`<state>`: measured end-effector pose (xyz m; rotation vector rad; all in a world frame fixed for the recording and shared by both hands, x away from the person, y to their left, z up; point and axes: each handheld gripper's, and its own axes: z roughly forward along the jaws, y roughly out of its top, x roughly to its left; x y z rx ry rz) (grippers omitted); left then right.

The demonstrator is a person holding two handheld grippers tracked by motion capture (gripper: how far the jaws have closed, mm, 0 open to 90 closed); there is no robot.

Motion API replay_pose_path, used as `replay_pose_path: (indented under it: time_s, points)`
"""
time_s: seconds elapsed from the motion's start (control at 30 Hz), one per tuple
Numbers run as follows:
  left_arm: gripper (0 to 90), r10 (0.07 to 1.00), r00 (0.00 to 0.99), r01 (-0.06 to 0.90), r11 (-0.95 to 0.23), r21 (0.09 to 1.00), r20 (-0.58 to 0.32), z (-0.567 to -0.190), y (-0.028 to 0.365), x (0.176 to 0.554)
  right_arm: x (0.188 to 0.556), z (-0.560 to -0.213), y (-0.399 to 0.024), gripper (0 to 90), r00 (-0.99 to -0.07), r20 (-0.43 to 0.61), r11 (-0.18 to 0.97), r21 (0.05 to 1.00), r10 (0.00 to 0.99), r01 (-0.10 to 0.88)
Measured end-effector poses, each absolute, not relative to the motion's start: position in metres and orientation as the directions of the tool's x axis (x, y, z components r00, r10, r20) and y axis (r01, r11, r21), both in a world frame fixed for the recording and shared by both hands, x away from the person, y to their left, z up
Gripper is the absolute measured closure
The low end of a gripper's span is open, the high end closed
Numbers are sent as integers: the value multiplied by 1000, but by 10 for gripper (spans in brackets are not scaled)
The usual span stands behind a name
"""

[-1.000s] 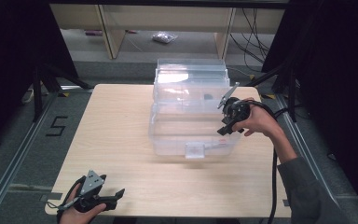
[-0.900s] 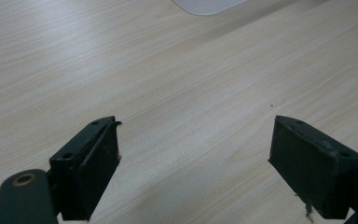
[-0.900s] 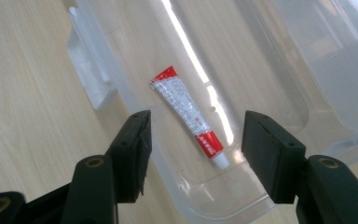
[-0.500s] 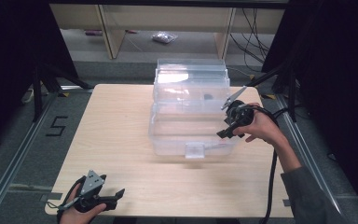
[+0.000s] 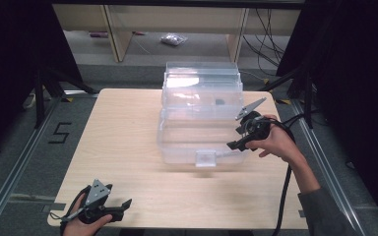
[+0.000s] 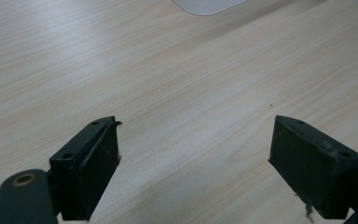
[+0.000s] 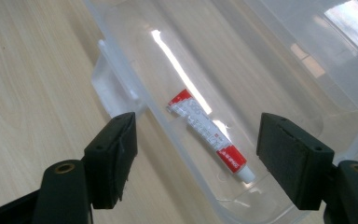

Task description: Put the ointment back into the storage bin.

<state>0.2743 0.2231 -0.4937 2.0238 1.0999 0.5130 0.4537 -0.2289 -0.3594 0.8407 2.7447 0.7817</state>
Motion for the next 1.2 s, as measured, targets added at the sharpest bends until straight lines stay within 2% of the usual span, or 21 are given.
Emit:
replay_pose_path:
  time_s: [0.3, 0.67, 0.83, 0.87, 1.13, 1.2]
  points:
    - [152, 835, 550, 531, -334, 779, -16, -494, 223, 274, 439, -370, -227, 276, -846, -11, 705, 558, 534, 438]
    - [151, 836, 549, 530, -338, 778, -10, -494, 223, 274, 427, -376, -225, 239, -830, -16, 685, 574, 557, 448]
    - [151, 835, 550, 530, -333, 780, -18, -493, 223, 274, 418, -378, -223, 228, -841, -33, 685, 598, 540, 416]
    - [151, 830, 557, 533, -343, 774, -16, -493, 223, 273, 414, -377, -222, 223, -830, -16, 679, 584, 558, 445]
    - [152, 830, 557, 533, -342, 774, -17, -493, 223, 273, 402, -384, -215, 220, -853, -36, 692, 602, 521, 398]
    - [151, 835, 549, 530, -333, 780, -17, -494, 222, 274, 397, -385, -213, 217, -841, -24, 680, 600, 541, 421]
